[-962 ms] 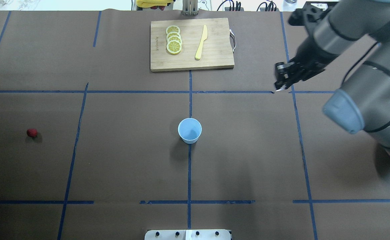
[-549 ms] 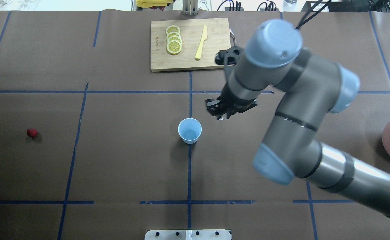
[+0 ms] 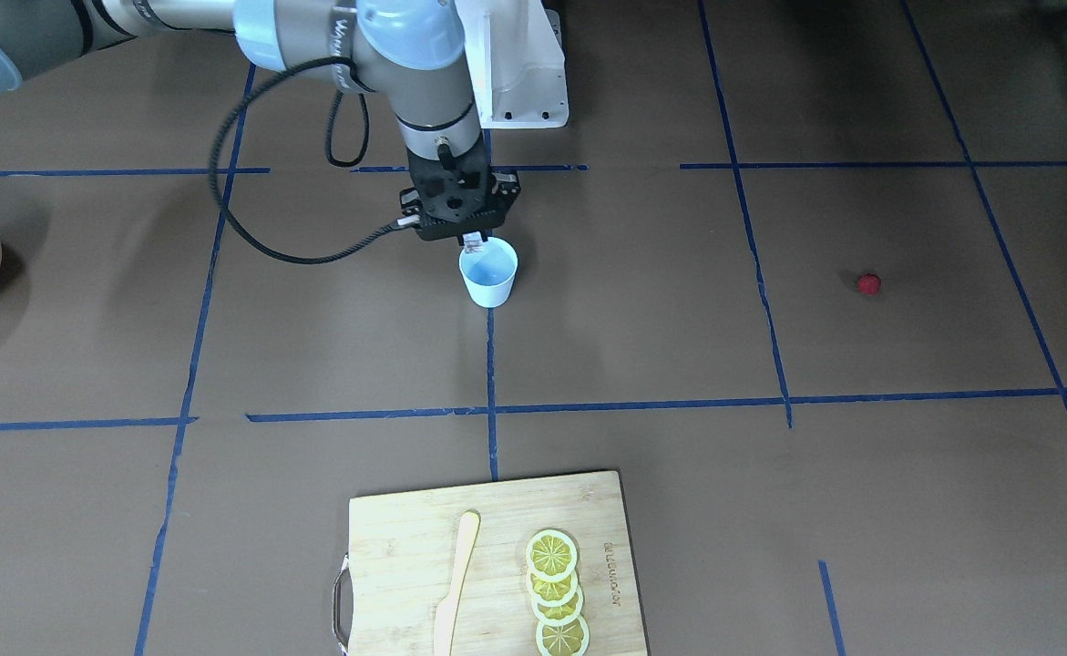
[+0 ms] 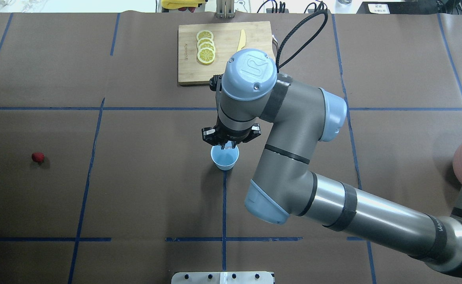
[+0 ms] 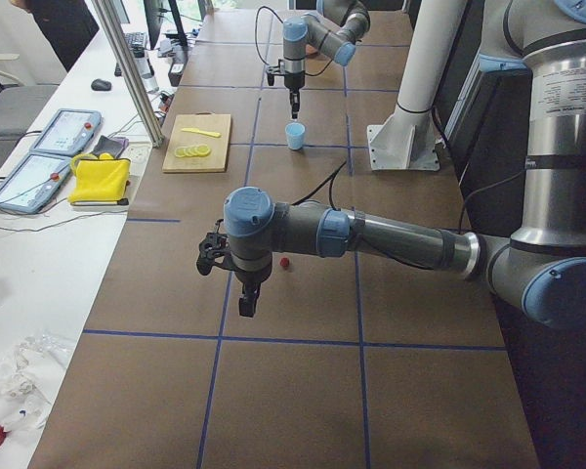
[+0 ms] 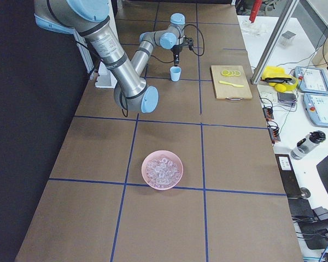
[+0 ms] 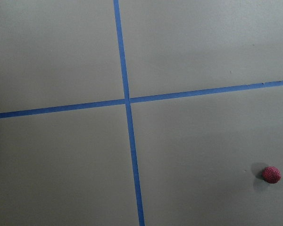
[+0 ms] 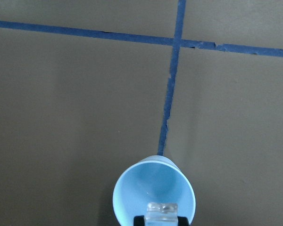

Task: Put ice and strawberries in cup
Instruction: 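Lower the ice cube into the blue cup and open the right gripper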

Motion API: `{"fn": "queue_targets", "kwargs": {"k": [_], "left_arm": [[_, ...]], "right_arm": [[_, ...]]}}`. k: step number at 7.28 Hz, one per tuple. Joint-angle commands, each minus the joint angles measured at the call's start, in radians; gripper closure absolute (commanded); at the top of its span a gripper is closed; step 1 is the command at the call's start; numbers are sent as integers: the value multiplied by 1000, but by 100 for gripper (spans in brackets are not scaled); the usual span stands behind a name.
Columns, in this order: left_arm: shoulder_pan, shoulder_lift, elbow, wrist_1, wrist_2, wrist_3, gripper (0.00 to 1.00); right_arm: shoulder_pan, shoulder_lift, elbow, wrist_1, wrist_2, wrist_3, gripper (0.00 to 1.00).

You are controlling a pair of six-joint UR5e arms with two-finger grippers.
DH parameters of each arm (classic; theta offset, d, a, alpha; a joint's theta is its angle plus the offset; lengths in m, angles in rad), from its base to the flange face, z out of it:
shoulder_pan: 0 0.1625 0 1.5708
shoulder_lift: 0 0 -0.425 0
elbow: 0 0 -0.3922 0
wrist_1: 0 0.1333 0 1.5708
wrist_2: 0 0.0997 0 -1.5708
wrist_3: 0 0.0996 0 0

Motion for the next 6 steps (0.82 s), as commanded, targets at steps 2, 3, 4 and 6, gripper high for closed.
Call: {"fn": "queue_targets", "kwargs": {"k": [2, 3, 4, 6], "left_arm": [[0, 1, 0, 0, 0, 0, 0], [0, 1, 1, 0, 0, 0, 0], [0, 1, 2, 0, 0, 0, 0], [0, 1, 2, 0, 0, 0, 0]], "right_arm": [[-3, 15, -30, 20, 2, 0, 97], [-3, 15, -30, 18, 4, 0, 90], [-6, 15, -30, 17, 4, 0, 73], [-12, 12, -30, 17, 2, 1, 30]]}}
